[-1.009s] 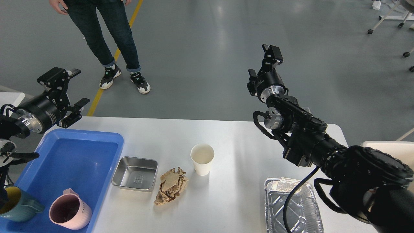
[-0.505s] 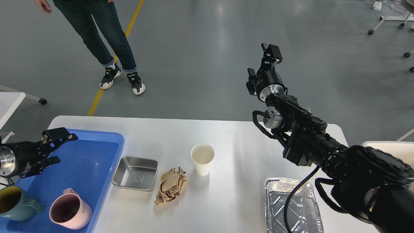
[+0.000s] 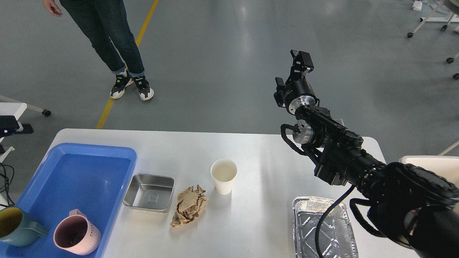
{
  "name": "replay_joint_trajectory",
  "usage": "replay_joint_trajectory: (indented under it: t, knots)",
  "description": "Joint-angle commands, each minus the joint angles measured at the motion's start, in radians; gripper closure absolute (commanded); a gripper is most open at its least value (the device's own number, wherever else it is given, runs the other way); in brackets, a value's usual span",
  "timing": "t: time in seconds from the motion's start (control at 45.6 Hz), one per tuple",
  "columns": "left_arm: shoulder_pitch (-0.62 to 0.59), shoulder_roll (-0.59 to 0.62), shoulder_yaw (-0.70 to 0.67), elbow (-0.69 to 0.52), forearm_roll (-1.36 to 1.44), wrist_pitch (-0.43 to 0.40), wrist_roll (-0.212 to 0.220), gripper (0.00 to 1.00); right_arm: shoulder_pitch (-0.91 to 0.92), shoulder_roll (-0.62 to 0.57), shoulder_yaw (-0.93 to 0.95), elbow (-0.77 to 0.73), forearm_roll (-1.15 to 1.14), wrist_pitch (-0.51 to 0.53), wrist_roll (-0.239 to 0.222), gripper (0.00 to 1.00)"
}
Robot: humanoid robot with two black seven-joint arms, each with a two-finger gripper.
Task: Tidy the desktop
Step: 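Raise the left gripper away from the mug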
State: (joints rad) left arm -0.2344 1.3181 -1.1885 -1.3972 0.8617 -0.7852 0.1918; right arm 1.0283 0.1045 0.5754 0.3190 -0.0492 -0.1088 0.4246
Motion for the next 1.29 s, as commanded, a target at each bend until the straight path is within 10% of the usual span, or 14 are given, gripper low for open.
replay_joint_trajectory:
  t: [0.0,0.285,0.614,0.834,1.272]
  knots:
    - [0.001,-0.025,-0.059,0.003,0.003,-0.022,-0.143,0.03,-0.001,0.000,0.001,0.000,0.000,0.000,0.000,0.00]
    - [-0.002,-0.017,-0.141,0.029,0.003,-0.086,-0.288,0.03,0.004,-0.002,0.000,0.000,0.000,0.000,-0.001,0.00]
    - [0.017,-0.076,-0.119,0.030,0.017,0.291,-0.161,0.03,0.009,0.008,0.000,0.000,0.000,0.000,-0.001,0.00]
    - [0.020,-0.131,-0.085,0.030,0.158,0.489,-0.156,0.03,0.010,0.009,0.000,0.002,0.000,-0.003,-0.001,0.00]
    - [0.162,0.110,0.187,-0.183,0.415,0.376,-0.164,0.03,0.015,0.012,0.000,0.002,0.000,-0.014,-0.001,0.00]
